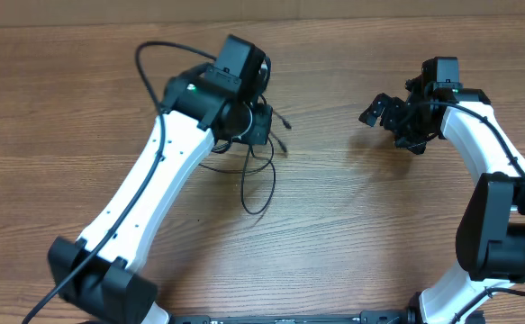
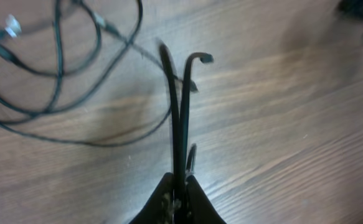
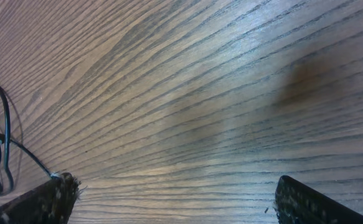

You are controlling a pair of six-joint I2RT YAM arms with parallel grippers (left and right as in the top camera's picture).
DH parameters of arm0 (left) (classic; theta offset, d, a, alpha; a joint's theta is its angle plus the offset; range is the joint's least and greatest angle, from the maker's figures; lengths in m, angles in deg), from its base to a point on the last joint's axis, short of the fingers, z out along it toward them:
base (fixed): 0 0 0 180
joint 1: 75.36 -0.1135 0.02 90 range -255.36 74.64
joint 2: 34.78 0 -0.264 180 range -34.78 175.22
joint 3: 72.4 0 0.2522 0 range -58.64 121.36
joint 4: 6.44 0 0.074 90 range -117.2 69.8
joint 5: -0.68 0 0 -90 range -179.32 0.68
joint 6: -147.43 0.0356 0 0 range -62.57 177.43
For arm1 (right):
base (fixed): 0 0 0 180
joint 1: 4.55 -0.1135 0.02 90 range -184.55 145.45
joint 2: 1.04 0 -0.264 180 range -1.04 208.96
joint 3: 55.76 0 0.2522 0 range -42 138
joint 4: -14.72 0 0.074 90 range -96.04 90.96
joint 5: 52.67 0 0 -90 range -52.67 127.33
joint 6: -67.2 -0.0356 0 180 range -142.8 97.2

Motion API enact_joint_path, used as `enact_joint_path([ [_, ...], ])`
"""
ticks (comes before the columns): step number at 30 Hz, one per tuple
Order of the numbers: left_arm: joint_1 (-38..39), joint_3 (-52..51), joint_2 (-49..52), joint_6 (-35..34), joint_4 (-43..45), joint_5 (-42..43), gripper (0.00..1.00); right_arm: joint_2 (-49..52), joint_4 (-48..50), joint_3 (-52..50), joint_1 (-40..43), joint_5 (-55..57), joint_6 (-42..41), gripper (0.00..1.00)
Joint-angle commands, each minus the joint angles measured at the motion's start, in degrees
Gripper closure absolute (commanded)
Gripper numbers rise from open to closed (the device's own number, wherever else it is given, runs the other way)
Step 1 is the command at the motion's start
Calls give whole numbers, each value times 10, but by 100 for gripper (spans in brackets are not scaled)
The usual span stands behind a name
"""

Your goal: Untangle cables

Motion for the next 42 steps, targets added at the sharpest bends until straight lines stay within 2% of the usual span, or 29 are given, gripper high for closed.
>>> enact_joint_path([
  [1,-5,-27,42,11,1,11,42,-4,3,5,1,2,4,0],
  [2,-6,-27,49,11,2,11,34,-4,3,5,1,2,4,0],
  [5,-11,-27,68,20,17,9,28,-4,2,5,1,2,4,0],
  [8,-17,-27,73,23,32,-36,18,-4,3,5,1,2,4,0],
  [10,-22,-27,73,23,35,-73,18,-4,3,5,1,2,4,0],
  [12,-30,-27,73,23,35,-121,21,-4,3,5,1,2,4,0],
  [14,-39,-27,77,23,39,-140,34,-4,3,5,1,2,4,0],
  [18,-55,-28,97,21,52,-129,94,-4,3,5,1,2,4,0],
  [19,-55,-28,103,21,55,-127,95,-4,3,5,1,2,4,0],
  [29,-56,-28,208,32,107,-122,95,-4,3,5,1,2,4,0],
  [31,-57,-28,224,47,119,-122,91,-4,3,5,1,2,4,0],
  [34,-65,-28,251,56,144,-122,78,-4,3,5,1,2,4,0],
  [42,-94,-28,256,69,201,-121,67,-4,2,5,1,2,4,0],
])
